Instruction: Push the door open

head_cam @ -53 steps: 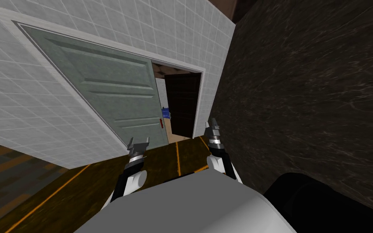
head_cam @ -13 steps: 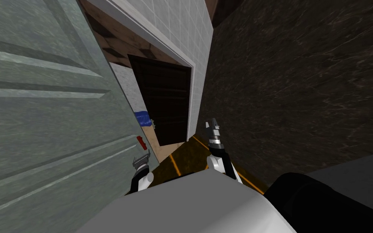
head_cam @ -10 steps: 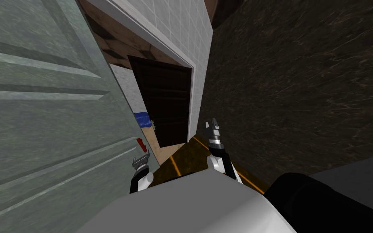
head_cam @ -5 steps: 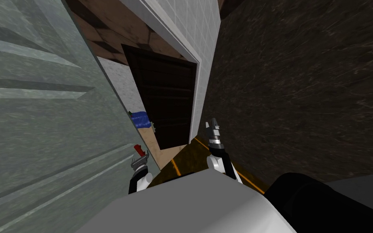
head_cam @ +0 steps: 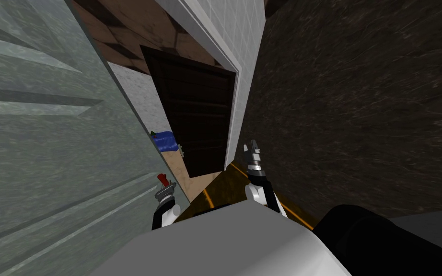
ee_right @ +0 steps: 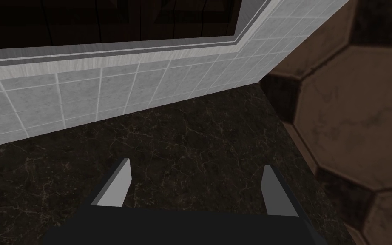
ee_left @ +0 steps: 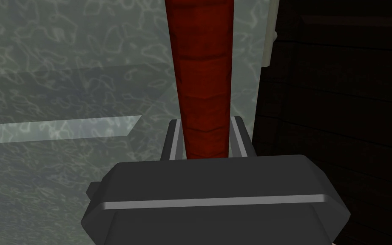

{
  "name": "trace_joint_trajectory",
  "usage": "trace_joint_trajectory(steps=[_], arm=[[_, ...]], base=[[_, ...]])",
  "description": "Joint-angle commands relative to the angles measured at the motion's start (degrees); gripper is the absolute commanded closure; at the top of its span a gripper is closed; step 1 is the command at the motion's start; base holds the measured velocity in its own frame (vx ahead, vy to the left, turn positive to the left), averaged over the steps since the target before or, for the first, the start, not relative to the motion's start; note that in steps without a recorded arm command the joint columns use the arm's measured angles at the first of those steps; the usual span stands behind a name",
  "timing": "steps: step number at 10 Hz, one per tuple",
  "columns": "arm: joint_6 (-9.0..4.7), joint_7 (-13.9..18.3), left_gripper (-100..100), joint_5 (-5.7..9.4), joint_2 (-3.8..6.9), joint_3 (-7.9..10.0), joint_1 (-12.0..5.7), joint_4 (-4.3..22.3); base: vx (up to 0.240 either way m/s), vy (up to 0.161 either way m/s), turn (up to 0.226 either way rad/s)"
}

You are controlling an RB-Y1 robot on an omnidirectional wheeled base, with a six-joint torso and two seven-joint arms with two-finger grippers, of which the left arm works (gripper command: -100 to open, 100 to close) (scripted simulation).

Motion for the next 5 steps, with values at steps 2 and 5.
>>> trace_joint_trajectory(steps=[2,5], arm=[[-0.11,-0.04,100,-0.05,-0.15,-0.1,0.15,0.03],[-0.82,-0.74,100,1.21,0.09,1.88,-0.23,0.69]], base=[[0.0,0.0,0.0],[0.084,0.037,-0.037]])
